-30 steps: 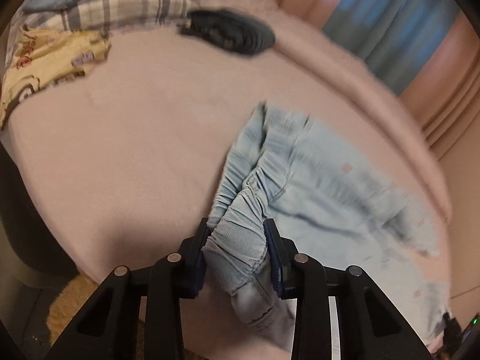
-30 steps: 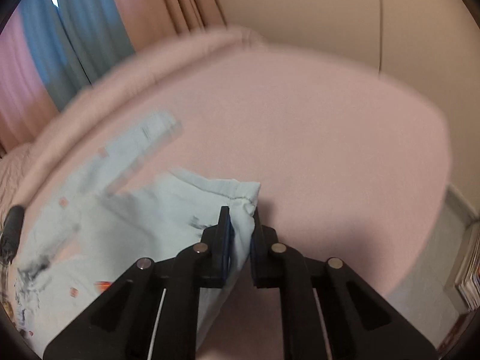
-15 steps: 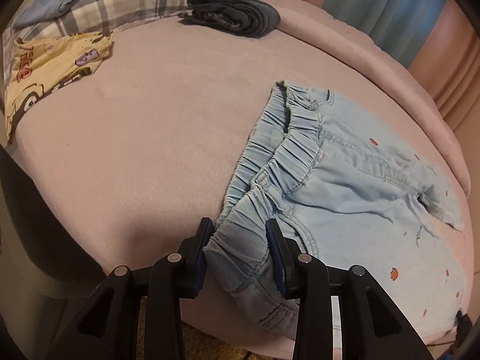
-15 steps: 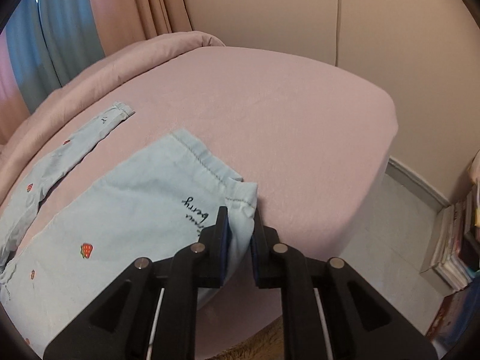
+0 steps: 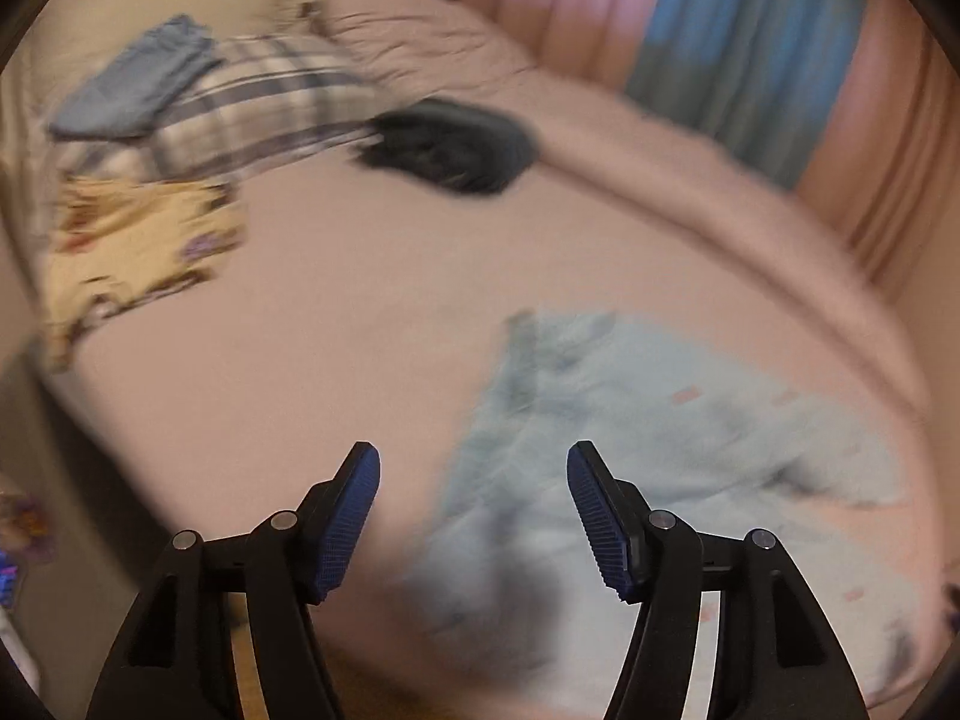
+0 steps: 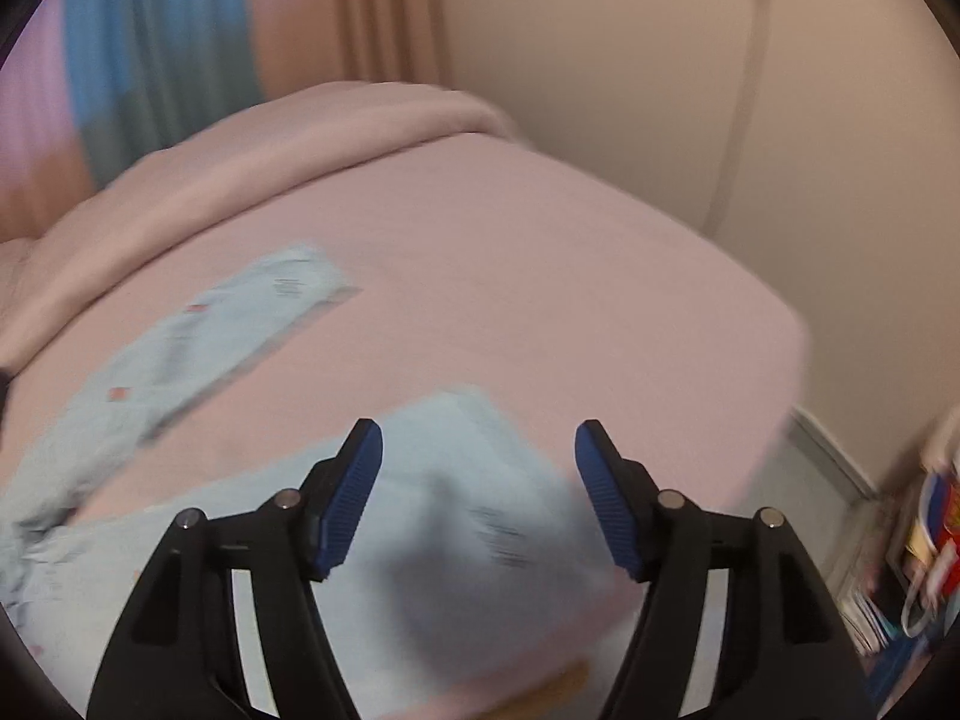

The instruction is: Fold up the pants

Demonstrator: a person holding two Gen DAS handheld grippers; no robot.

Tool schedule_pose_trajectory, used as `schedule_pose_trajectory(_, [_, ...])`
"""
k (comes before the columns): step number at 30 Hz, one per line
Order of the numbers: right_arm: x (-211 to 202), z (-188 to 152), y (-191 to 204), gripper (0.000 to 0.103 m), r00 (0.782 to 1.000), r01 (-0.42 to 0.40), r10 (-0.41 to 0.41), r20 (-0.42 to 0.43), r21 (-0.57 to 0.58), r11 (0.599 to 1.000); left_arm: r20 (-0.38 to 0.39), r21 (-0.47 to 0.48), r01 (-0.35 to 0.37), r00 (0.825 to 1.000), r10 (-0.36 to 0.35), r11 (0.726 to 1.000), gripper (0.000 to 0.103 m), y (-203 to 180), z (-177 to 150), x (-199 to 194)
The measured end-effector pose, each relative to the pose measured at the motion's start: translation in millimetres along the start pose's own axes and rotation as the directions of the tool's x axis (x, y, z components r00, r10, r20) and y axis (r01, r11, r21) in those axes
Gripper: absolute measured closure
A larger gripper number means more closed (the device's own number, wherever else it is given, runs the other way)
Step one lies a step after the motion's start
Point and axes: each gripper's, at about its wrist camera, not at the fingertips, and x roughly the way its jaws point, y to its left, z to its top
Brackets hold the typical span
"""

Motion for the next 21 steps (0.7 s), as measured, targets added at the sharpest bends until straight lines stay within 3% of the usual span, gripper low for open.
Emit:
schedule_pose_trajectory(1, [1.4,6.4,11.4,0.035,0.998,-0.053,0.053,-0.018,0.004,0.999,-0.012,-0.012,0.085,0.996,-0.085,0.996,0.039,-8.7,5.0,5.7])
schedule_pose_trajectory(4, [18.1,34.8,75.1,0.035,0.964,-0.247,0.251,-0.084,0.058,0.967,-0.073,-0.014,0.222,0.972,-0.222,0.975,0.039,-42.2,15.2,31.0])
schedule_pose_trajectory(6, [29.5,47.1,115.1,0.034,0.934,-0.322,0.334,-0.126,0.106,0.941,-0.088,0.004,0.254,0.964,-0.252,0.967,0.039,-65.7,15.7,48.8])
schedule_pose_trajectory(9, [60.6,60.1,196.0,0.036,0.868,-0.418,0.433,-0.242,0.111,0.902,-0.164,0.048,0.254,0.956,-0.243,0.966,0.043,-106.5,8.2,91.4])
schedule_pose_trajectory(11, [92.0,62.0,244.5,0.036,0.851,-0.401,0.412,-0.327,0.105,0.910,-0.218,0.051,0.273,0.942,-0.256,0.961,0.052,-119.5,-3.4,109.2])
schedule_pose_trajectory(13, [124.7,59.4,284.2,0.036,0.866,-0.334,0.332,-0.374,0.062,0.941,-0.254,0.040,0.294,0.927,-0.275,0.955,0.053,-119.6,-19.3,124.0])
schedule_pose_trajectory(16, [171.0,51.8,316.6,0.040,0.883,-0.214,0.196,-0.427,0.007,0.977,-0.239,0.106,0.291,0.936,-0.260,0.951,0.061,-112.2,-39.5,134.3])
schedule_pose_trajectory(20, [226.6,42.6,327.6,0.038,0.858,-0.109,0.113,-0.502,0.038,0.993,-0.212,0.143,0.289,0.943,-0.256,0.946,0.065,-115.0,-44.4,131.8])
schedule_pose_trajectory(21, [236.3,40.3,332.0,0.035,0.866,-0.088,0.073,-0.495,-0.007,0.996,-0.211,0.137,0.288,0.943,-0.256,0.948,0.065,-115.5,-45.0,130.6])
